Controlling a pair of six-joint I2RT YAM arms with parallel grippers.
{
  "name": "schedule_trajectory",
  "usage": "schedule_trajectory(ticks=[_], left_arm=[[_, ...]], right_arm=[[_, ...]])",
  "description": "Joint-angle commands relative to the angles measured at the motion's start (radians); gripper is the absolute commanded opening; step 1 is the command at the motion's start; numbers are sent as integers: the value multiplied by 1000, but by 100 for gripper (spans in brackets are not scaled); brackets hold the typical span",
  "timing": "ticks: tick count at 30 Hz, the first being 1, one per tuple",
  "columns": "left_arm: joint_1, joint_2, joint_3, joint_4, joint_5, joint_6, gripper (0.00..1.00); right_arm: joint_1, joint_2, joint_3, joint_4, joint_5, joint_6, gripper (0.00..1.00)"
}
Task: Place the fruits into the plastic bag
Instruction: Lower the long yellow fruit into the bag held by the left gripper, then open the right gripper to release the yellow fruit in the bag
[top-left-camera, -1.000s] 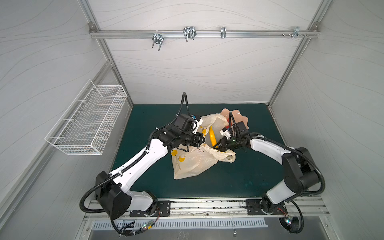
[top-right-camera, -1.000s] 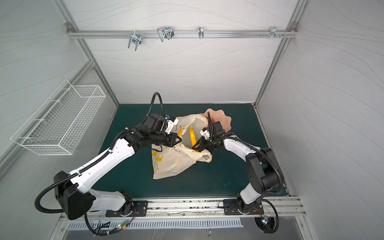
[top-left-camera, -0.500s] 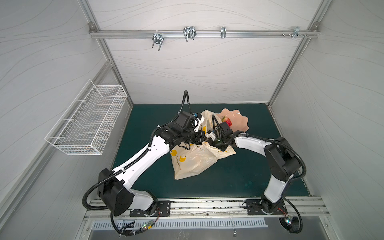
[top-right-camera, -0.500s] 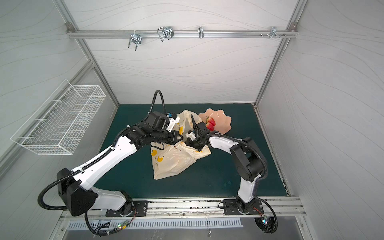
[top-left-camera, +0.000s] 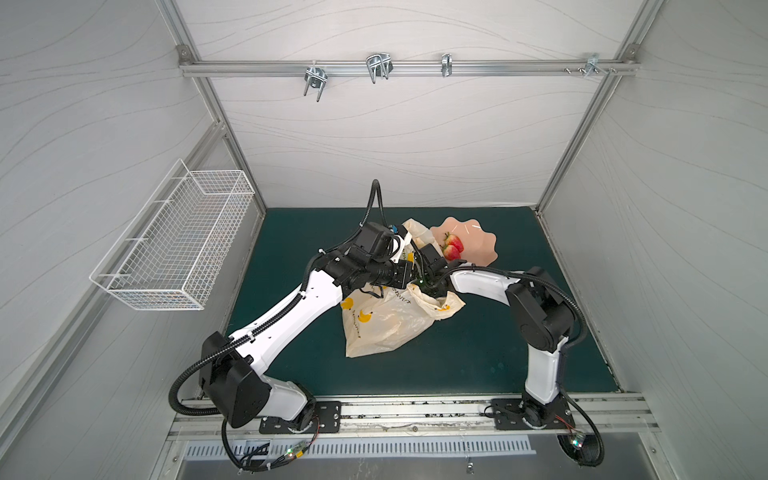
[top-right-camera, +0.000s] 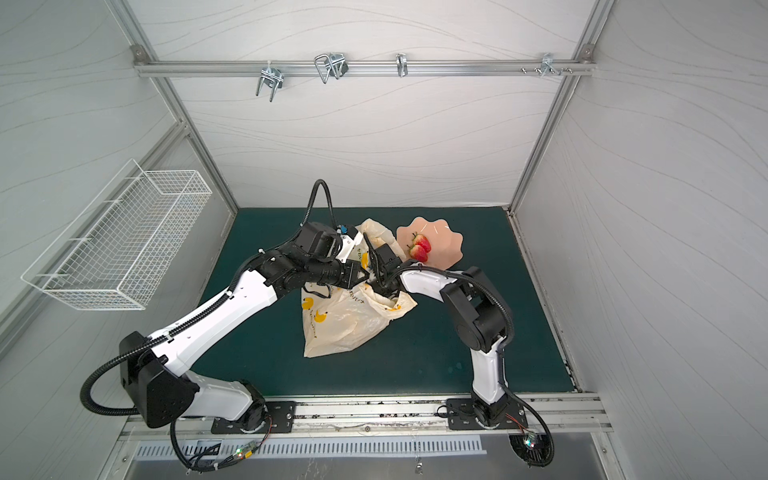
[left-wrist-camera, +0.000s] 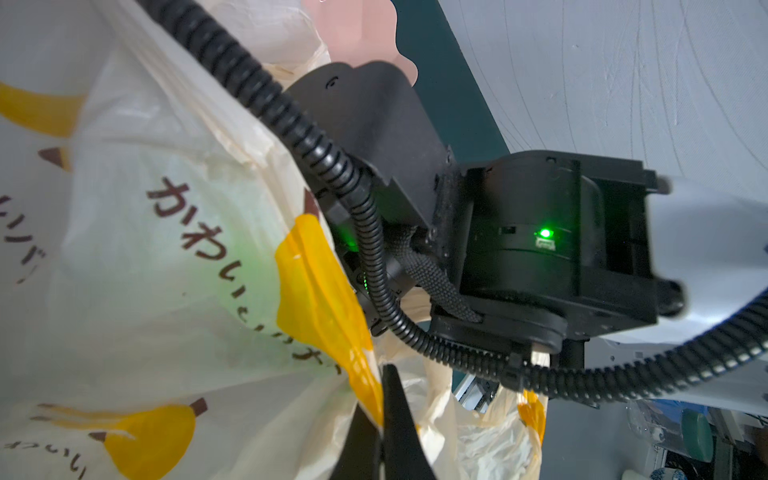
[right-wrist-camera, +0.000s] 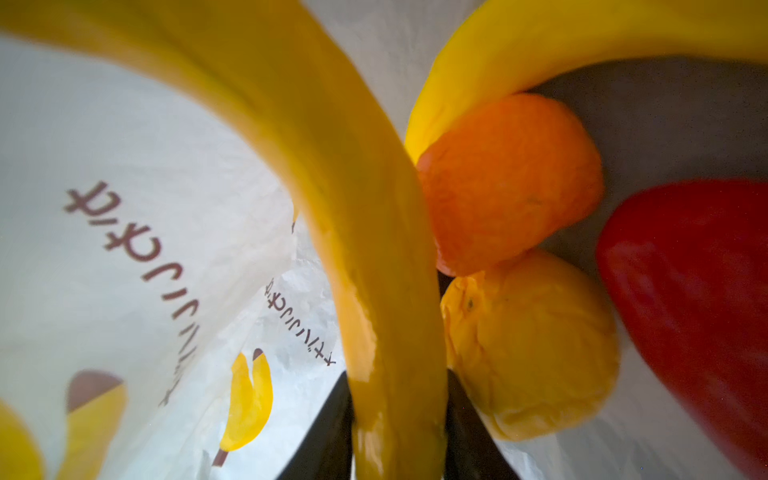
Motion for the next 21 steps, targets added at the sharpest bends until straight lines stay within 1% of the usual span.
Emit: schedule_trajectory(ticks=[1, 5, 8, 12, 14, 21], left_arm=[[-4, 4, 46, 39, -6, 1, 0], [-4, 1, 43, 32, -12, 2, 0], [-3, -3, 38, 28, -19, 1, 0], [-4, -10, 27, 31, -25, -7, 0], [-4, -14, 18, 32, -28, -10, 0], [-4, -29, 4, 27, -42, -19, 0]], right_arm=[[10, 15, 5, -57, -4, 2, 49], [5, -2, 8, -97, 0, -31, 67], [1, -24, -2, -98, 9, -40, 78], [-6, -56, -7, -114, 28, -63, 89], [-12, -75, -14, -117, 38, -69, 91], [-50, -140, -64, -117, 74, -73, 94]])
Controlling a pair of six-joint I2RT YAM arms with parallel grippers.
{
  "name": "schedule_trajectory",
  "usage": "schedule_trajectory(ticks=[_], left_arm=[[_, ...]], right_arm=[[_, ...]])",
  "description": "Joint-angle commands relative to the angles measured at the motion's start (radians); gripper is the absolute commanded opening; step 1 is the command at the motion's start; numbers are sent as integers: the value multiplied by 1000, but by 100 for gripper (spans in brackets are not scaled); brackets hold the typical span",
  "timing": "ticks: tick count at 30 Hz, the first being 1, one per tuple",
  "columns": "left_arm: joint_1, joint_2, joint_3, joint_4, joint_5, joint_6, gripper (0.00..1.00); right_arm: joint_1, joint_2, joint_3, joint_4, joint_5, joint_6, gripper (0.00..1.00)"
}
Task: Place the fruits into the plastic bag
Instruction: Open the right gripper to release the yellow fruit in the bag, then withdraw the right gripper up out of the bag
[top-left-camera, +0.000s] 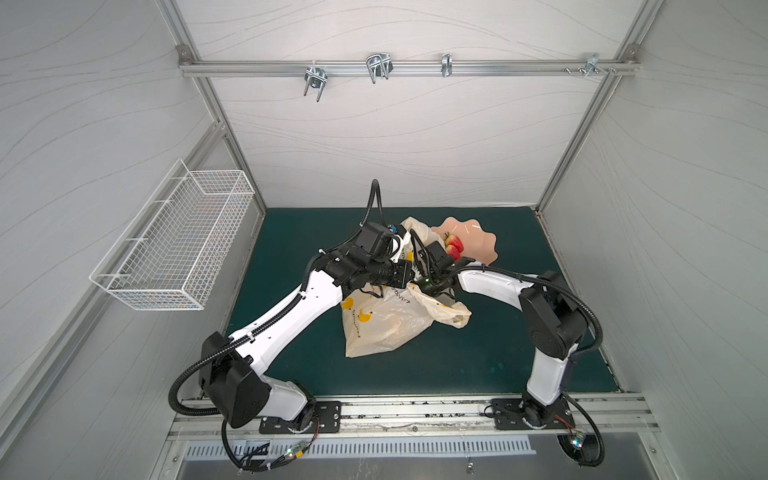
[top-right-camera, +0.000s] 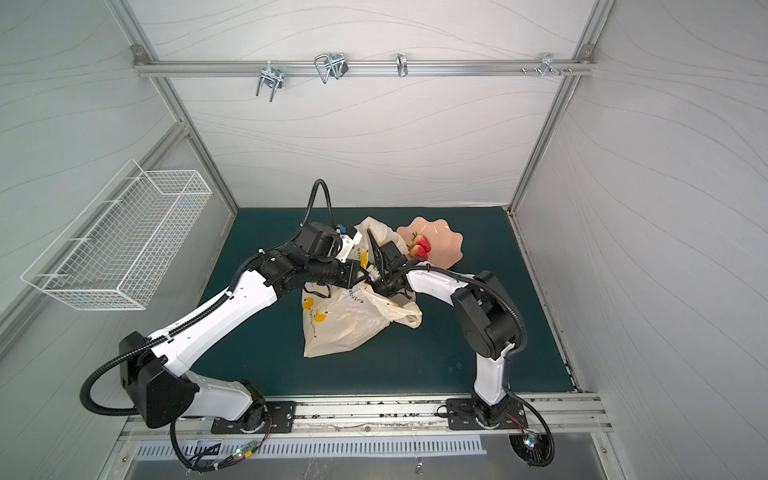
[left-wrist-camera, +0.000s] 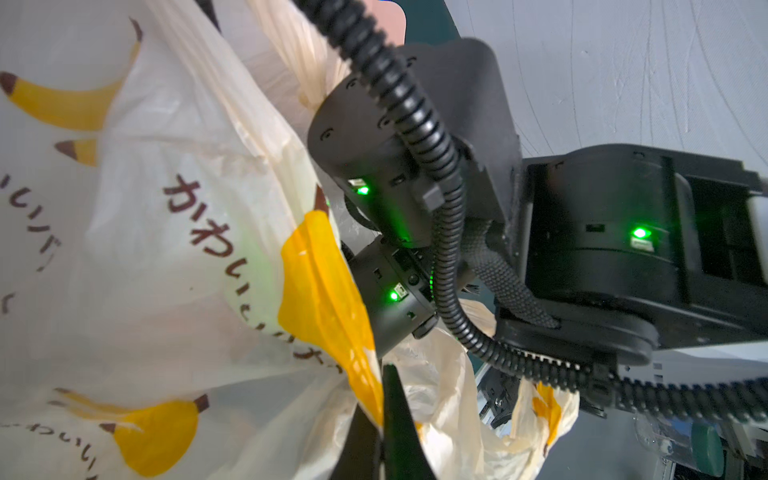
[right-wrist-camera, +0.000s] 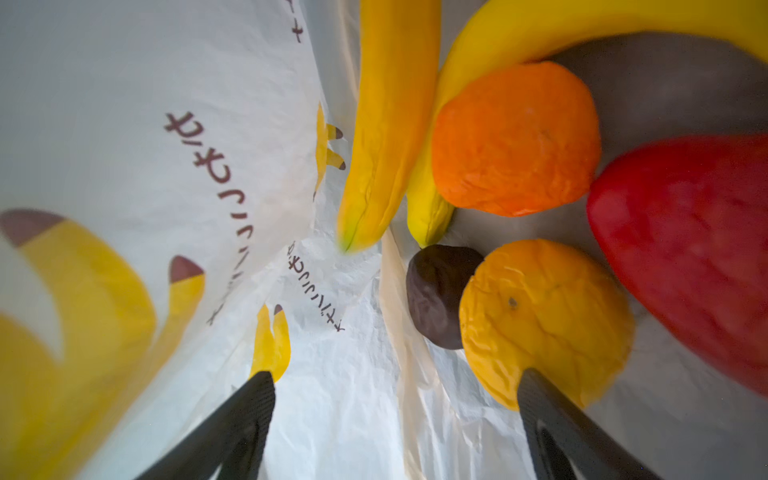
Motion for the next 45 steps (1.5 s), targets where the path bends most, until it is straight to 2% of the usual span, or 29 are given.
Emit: schedule_trajectory(ticks=[1, 15, 36, 45], left_arm=[[-3, -30, 5, 28, -19, -10, 0], [-3, -37, -10, 29, -44, -35, 0], [-3, -22, 2, 16, -54, -35, 0], [-2, -33, -7, 16, -58, -33, 0]], right_arm=[[-22, -57, -28, -44, 41, -17, 94], [-95, -205, -109, -72, 71, -35, 98], [-149, -401, -215, -119, 127, -65, 99], [-214, -466, -229, -180, 134, -98, 99]])
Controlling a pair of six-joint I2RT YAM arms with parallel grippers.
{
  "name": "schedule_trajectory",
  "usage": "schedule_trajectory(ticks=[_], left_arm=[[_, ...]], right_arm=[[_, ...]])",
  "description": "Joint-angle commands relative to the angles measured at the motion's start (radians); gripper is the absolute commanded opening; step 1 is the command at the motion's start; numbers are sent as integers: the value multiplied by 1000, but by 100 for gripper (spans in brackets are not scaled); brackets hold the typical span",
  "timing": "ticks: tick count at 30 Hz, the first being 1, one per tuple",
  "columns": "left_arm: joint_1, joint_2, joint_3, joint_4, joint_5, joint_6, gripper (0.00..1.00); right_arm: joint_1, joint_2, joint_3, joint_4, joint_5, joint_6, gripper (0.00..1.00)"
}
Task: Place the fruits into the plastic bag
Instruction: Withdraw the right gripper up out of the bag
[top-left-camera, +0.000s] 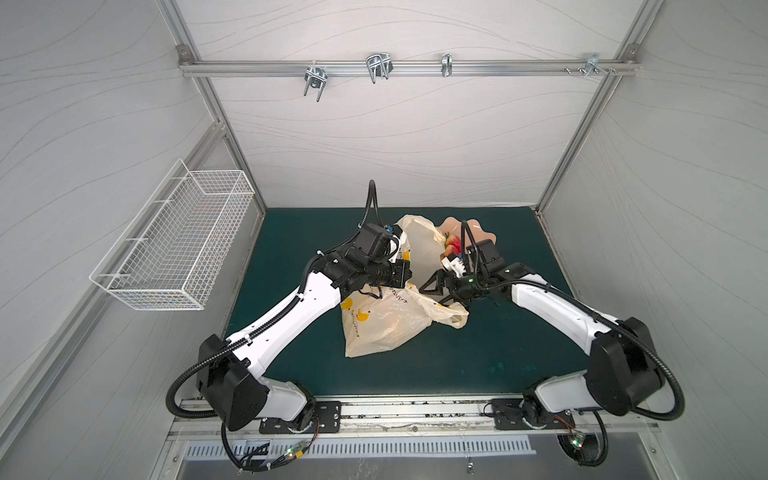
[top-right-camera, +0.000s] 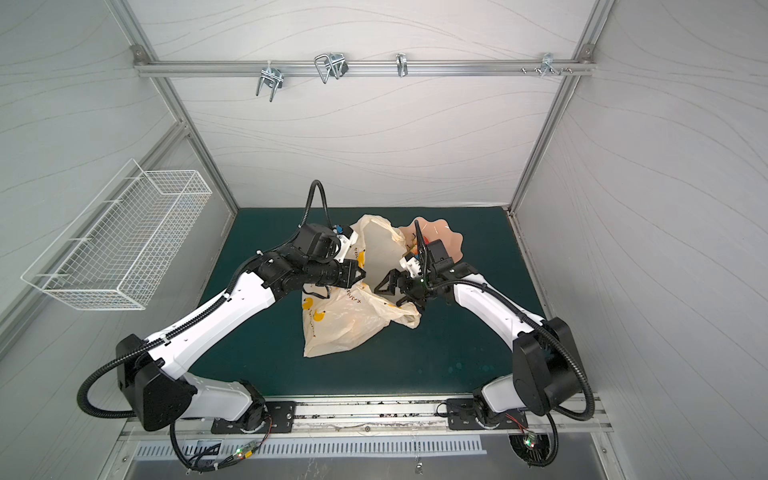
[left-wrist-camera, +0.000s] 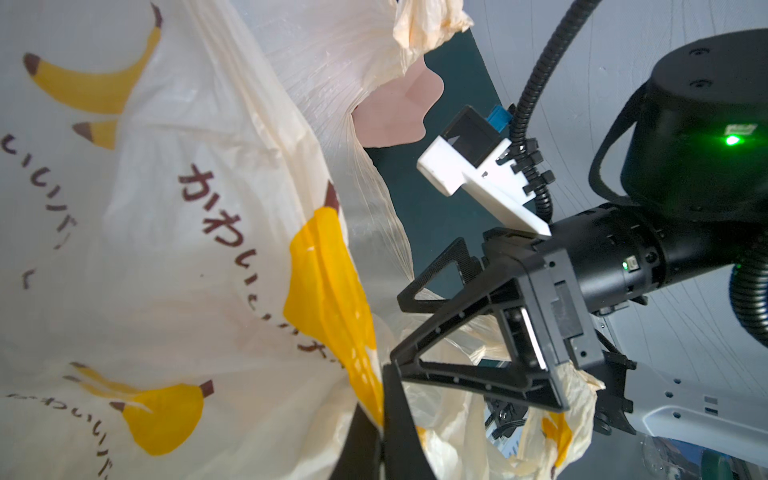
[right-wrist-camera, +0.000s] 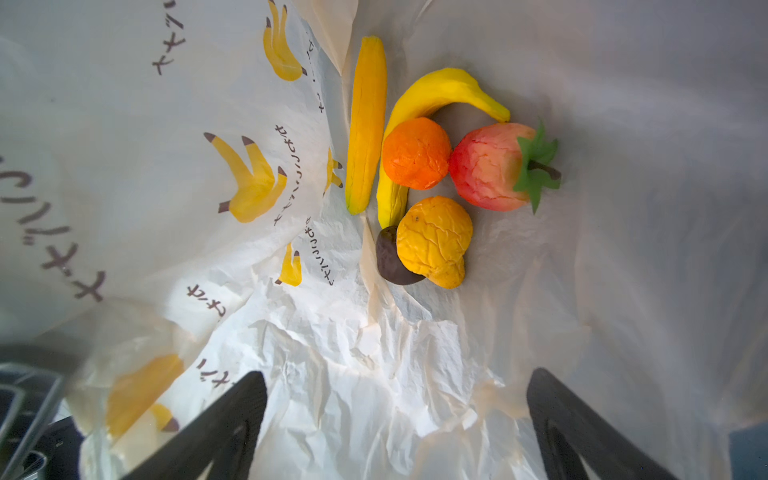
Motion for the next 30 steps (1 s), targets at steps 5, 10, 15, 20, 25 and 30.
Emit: schedule_trajectory(ticks=[5, 10, 15, 20, 25, 30], left_arm=[[-3, -24, 2, 22, -11, 5, 0], [-2, -25, -1, 17, -17, 9, 0], [-3, -28, -1, 11, -21, 15, 0], [-3, -29, 2, 2, -23, 19, 0], [-3, -37, 2, -4, -25, 20, 0], [-3, -39, 5, -11, -25, 20, 0]], right_arm=[[-58, -65, -5, -91, 28, -53, 99], [-97, -85, -2, -120, 29, -72, 99], [-133, -93, 13, -150, 37, -87, 99], [-170, -82, 44, -201, 61, -114, 99], [-211, -67, 75, -231, 75, -133, 99], [-250, -31, 124, -261, 101, -163, 99]])
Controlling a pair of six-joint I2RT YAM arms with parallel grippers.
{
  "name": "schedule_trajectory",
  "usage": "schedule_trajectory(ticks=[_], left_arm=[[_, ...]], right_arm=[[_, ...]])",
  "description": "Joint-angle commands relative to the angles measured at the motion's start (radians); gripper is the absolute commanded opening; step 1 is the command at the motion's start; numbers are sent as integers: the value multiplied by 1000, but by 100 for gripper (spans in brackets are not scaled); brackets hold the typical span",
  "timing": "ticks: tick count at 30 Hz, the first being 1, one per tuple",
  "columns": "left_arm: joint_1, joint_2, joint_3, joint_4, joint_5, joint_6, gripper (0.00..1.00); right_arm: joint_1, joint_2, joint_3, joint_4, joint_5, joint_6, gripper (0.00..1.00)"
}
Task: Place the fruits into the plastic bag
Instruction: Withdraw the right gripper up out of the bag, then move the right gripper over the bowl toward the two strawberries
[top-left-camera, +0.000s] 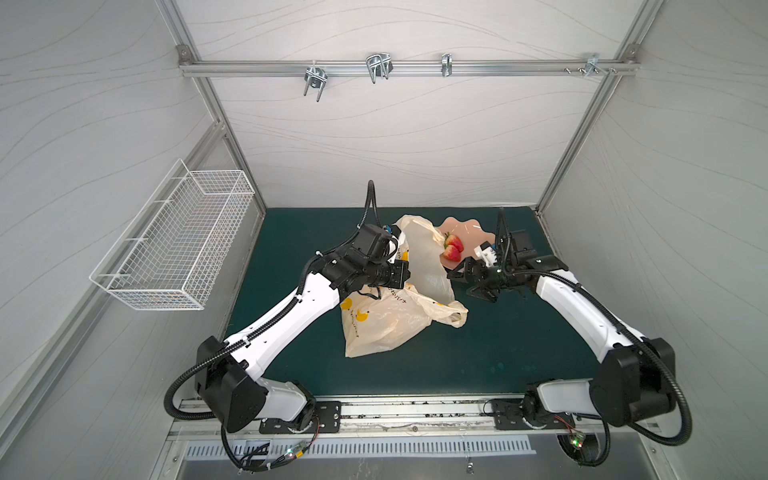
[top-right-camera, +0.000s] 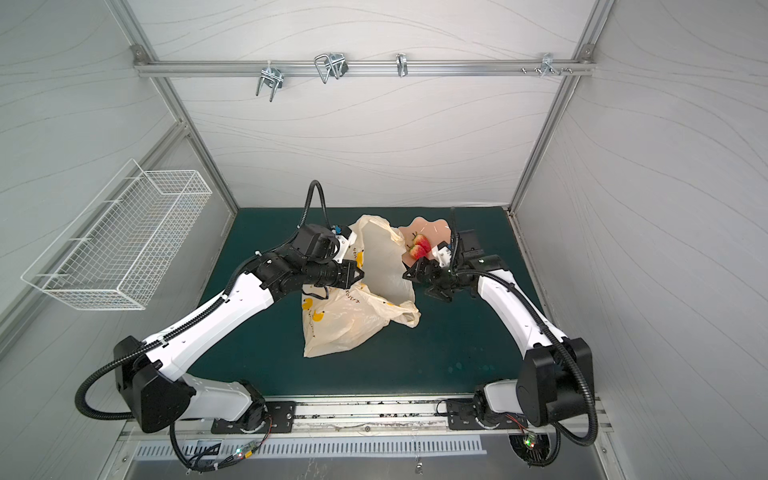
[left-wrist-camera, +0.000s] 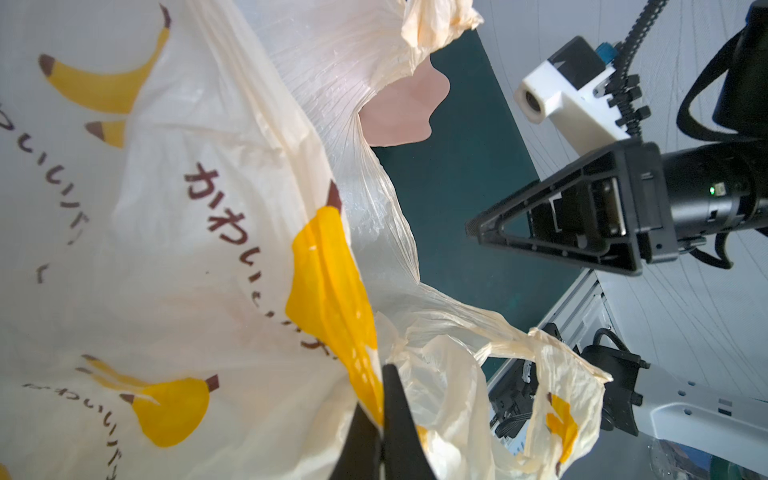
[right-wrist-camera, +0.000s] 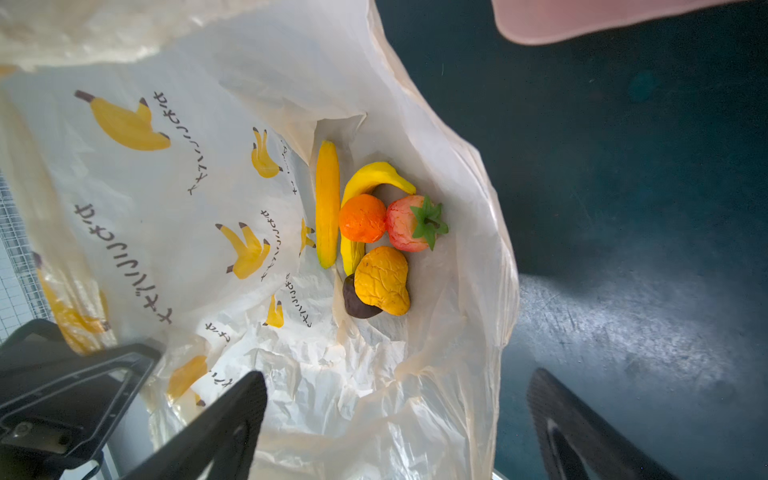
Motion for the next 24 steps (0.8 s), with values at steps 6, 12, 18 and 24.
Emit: schedule_trajectory(ticks=[6, 12, 18, 24], left_arm=[[-3, -26, 10, -3, -7, 17, 0], [-3, -30, 12, -5, -5, 15, 0], [-3, -40, 3, -8, -7, 10, 0], [-3, -47, -10, -7, -7, 4, 0]], right_arm=[[-58, 92, 125, -87, 72, -89, 98], [-79, 182, 225, -121, 131, -137, 97], [-91, 255, 298, -128, 177, -179, 97], [-90, 299, 343, -121, 229, -227, 98]])
